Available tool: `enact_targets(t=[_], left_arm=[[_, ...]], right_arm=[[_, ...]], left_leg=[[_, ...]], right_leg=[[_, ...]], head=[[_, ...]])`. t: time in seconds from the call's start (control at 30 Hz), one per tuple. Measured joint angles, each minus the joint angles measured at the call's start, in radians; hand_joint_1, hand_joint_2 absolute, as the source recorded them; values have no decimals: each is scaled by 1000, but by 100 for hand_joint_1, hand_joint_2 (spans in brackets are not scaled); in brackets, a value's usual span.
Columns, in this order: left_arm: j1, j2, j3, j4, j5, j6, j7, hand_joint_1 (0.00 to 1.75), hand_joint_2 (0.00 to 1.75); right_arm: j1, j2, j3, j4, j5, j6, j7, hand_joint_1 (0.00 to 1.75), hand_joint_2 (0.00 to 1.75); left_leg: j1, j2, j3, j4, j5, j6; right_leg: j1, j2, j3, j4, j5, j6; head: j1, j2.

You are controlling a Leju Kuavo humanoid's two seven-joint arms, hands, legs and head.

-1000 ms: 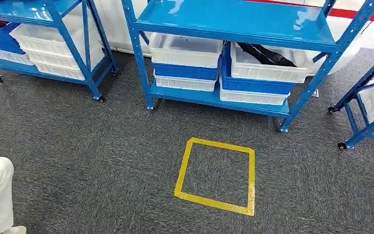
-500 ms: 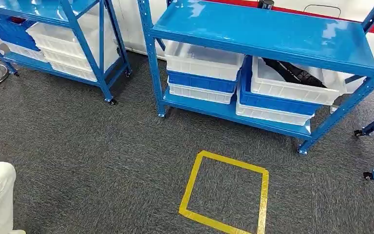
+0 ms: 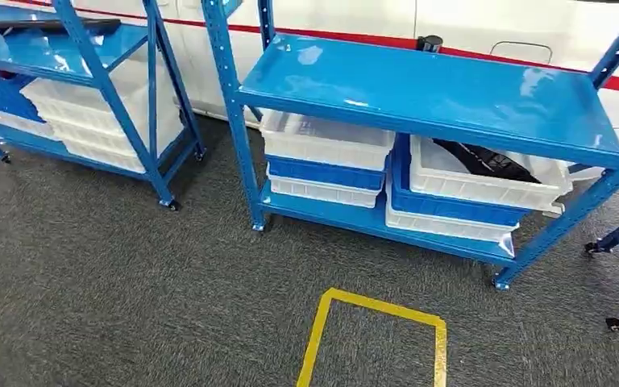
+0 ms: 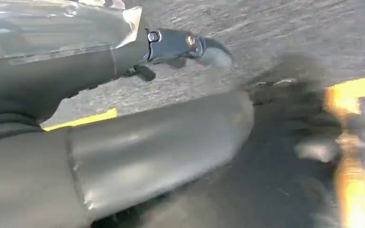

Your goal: Take the parts from the cabinet and place them on the table.

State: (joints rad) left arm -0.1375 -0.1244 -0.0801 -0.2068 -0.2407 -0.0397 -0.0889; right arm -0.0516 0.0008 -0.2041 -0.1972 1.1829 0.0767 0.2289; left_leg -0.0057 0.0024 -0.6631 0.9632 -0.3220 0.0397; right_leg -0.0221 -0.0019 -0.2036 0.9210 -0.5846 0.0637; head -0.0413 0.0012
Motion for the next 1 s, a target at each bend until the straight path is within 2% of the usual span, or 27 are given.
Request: enact_targets(t=[0.03, 0.07, 0.1, 0.13, 0.17, 0.2, 0.23, 0.27, 0.3, 0.33, 0.37, 0.4, 0.43, 0.47, 0.5, 0.53, 0.57, 0.6, 0.67, 0.7, 0.73, 0.77, 0.83, 0.87, 0.9, 0.93, 1.0], left_arm=[[-14, -6, 0, -1, 0, 0, 0, 0, 0], [-23, -8, 0, -2, 0, 2, 0, 0, 0], [-22, -7, 2, -2, 0, 3, 0, 0, 0], [-19, -6, 2, -1, -2, 11, 2, 0, 0], [-14, -4, 4, 0, -2, 12, 5, 0, 0], [-11, -4, 5, 1, -3, 13, 7, 0, 0], [0, -3, 7, 2, -5, 13, 8, 0, 0], [10, -3, 9, 2, -9, 13, 10, 0, 0], [16, -3, 9, 3, -12, 13, 10, 0, 0], [19, -3, 9, 3, -12, 11, 12, 0, 0], [23, -3, 10, 3, -12, 11, 12, 0, 0], [23, -3, 10, 10, -13, 11, 15, 0, 0], [22, -1, 11, 10, -13, 11, 14, 0, 0], [25, 0, 12, 11, -14, 11, 18, 0, 0], [27, -1, 12, 11, -14, 11, 17, 0, 0], [26, 0, 12, 11, -14, 11, 17, 0, 0], [24, 0, 13, 11, -14, 11, 15, 0, 0], [22, 0, 13, 11, -14, 11, 13, 0, 0], [23, 0, 17, 11, -13, 12, 11, 0, 0], [25, 0, 19, 11, -12, 12, 9, 0, 0], [27, 0, 20, 11, -11, 13, 8, 0, 0], [28, 0, 21, 11, -10, 13, 7, 0, 0], [28, 0, 23, 11, -9, 14, 5, 0, 0], [29, 1, 26, 11, -9, 15, 4, 0, 0], [30, 4, 27, 13, -9, 15, 4, 0, 0], [28, 5, 28, 12, -9, 15, 3, 0, 0], [28, 5, 32, 11, -9, 16, 3, 0, 0]], right_arm=[[-13, -3, 0, 0, 1, 1, 1, 0, 0], [-20, -6, 0, 0, 2, 2, 1, 0, 0], [-22, -6, 0, 0, 4, 2, 1, 0, 0], [-26, -4, 0, 0, 5, 2, 0, 0, 0], [-26, -6, 0, 0, 5, 1, 0, 0, 0], [-20, -7, 0, 0, 5, 1, 2, 0, 0], [-13, -8, -2, 0, 2, -2, 7, 0, 0], [-4, -9, -4, 1, -3, -5, 13, 0, 0], [5, -9, -8, 2, -6, -5, 17, 0, 0], [12, -9, -13, 2, -8, -6, 19, 0, 0], [20, -10, -17, 5, -9, -6, 20, 0, 0], [21, -10, -19, 10, -10, -6, 21, 0, 0], [15, -8, -19, 10, -9, -6, 21, 0, 0], [16, -9, -21, 10, -7, -6, 21, 0, 0], [20, -10, -23, 10, -5, -7, 21, 0, 0], [20, -9, -25, 10, -2, -8, 21, 0, 0], [19, -10, -26, 10, 0, -9, 21, 0, 0], [18, -11, -26, 10, 5, -9, 21, 0, 0], [17, -11, -26, 10, 8, -10, 19, 0, 0], [17, -12, -26, 10, 11, -10, 18, 0, 0], [17, -12, -26, 10, 14, -10, 17, 0, 0], [17, -12, -26, 10, 17, -10, 15, 0, 0], [18, -12, -26, 10, 22, -11, 12, 0, 0], [19, -12, -26, 10, 23, -11, 10, 0, 0], [15, -11, -26, 10, 23, -11, 8, 0, 0], [10, -11, -26, 10, 23, -13, 6, 0, 0], [11, -11, -26, 11, 24, -13, 4, 0, 0]], left_leg=[[11, -8, 21, -9, -5, 11], [0, -12, 30, -7, -18, 18], [0, -16, 40, -7, -22, 27], [0, -18, 42, -6, -28, 32], [-2, -17, 45, -5, -34, 36], [-4, -18, 54, -4, -38, 37], [-5, -16, 57, -2, -42, 36], [-5, -16, 61, 1, -48, 33], [-5, -13, 66, 6, -54, 29], [-5, -6, 69, 12, -63, 24], [-6, 1, 65, 14, -70, 19], [-10, 9, 68, 28, -77, 13], [-10, 15, 59, 25, -73, 7], [-11, 24, 62, 28, -71, 1], [-9, 28, 61, 38, -70, -2], [-8, 32, 53, 45, -76, -7], [-4, 17, 39, 67, -89, -17], [1, 8, 17, 116, -113, -25], [9, 5, -67, 269, -169, -37], [12, 5, -108, 327, -180, -42], [14, 5, -125, 335, -175, -43], [16, 4, -120, 301, -150, -43], [21, -9, -59, 146, -59, -40], [23, -41, -22, 55, -4, -36], [23, -60, -23, 66, -48, -30], [17, -61, -13, 51, -60, -22], [13, -52, -9, 65, -57, -14]], right_leg=[[-5, 0, -8, 39, 5, 4], [-3, 1, -30, 92, -4, 2], [-4, 2, -67, 151, -41, -11], [-4, 2, -105, 210, -103, -34], [-4, 2, -140, 249, -160, -47], [-4, 2, -167, 263, -197, -48], [-4, 1, -183, 249, -206, -41], [-4, 1, -190, 204, -186, -21], [-4, -1, -194, 140, -137, -5], [-4, -10, -201, 68, -67, 11], [-5, -40, -213, 45, 30, 15], [-4, -60, -236, 35, 29, 6], [2, -54, -239, 38, 32, -16], [3, -43, -242, 37, 42, -29], [1, -32, -243, 35, 44, -34], [-10, -21, -223, 33, 47, -38], [-10, -15, -218, 29, 46, -38], [-10, -9, -215, 29, 44, -41], [-8, 6, -209, 29, 38, -50], [-7, 15, -205, 30, 34, -55], [-7, 24, -202, 30, 29, -60], [-7, 37, -191, 29, 22, -57], [-9, 58, -172, 29, 7, -53], [-12, 68, -172, 28, -3, -49], [-9, 78, -161, 30, -9, -42], [-12, 86, -176, 30, -15, -33], [-17, 100, -169, 17, -23, -18]], head=[[5, 0], [16, -1], [23, 0], [30, 0], [30, 0], [30, 0], [30, 0], [31, 0], [31, 0], [32, 0], [31, 0], [26, 0], [30, 0], [26, 0], [27, 0], [24, 0], [22, 0], [16, 0], [12, 0], [11, 0], [12, 0], [11, 0], [10, 0], [9, 0], [11, 0], [8, 0], [4, 0]])
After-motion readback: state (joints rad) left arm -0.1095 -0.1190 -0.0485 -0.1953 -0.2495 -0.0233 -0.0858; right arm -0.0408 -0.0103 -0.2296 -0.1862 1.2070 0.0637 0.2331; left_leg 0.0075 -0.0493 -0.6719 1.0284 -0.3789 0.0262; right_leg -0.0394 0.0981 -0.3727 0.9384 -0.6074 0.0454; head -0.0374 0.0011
